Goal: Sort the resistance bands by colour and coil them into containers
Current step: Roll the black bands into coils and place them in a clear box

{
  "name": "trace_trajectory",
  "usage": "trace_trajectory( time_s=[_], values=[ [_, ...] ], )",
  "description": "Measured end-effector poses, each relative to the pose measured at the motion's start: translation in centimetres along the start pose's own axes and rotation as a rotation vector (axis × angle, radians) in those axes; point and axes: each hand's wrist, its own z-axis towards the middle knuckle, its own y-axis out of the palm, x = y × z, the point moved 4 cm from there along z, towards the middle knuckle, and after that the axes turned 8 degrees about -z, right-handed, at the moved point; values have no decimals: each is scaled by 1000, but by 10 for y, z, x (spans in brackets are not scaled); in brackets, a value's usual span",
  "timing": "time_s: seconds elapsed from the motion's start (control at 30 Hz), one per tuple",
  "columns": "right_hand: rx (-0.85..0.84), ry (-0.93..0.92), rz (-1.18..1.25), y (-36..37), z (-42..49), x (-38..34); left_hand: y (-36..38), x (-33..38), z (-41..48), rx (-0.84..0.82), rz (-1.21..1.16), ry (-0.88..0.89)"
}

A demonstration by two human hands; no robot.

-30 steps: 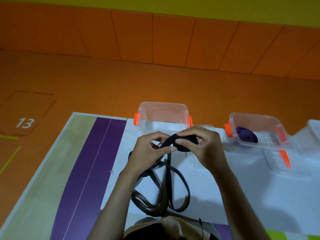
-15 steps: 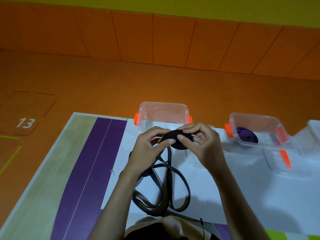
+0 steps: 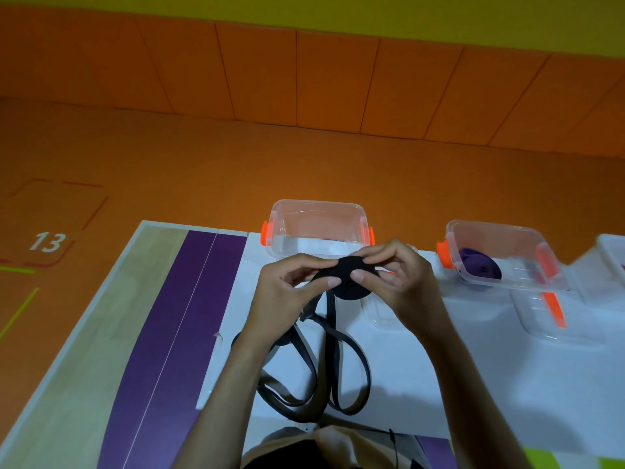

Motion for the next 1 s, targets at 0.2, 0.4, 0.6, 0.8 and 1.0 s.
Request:
trace_trajectory(
  time_s=[0.2, 0.4, 0.6, 0.8, 1.0],
  values=[
    [107, -49, 25, 0, 4, -13, 14, 6, -4, 43, -60, 63],
    [33, -46, 94, 6, 1, -11, 12, 12, -1, 45, -12, 116],
    [166, -119, 27, 0, 5, -23, 19, 24, 3, 50, -7, 147],
    [203, -95, 36, 0, 3, -15, 3, 17, 12, -119, 166, 81],
    [99, -47, -12, 0, 4, -7, 1, 4, 12, -136, 249, 44]
  ],
)
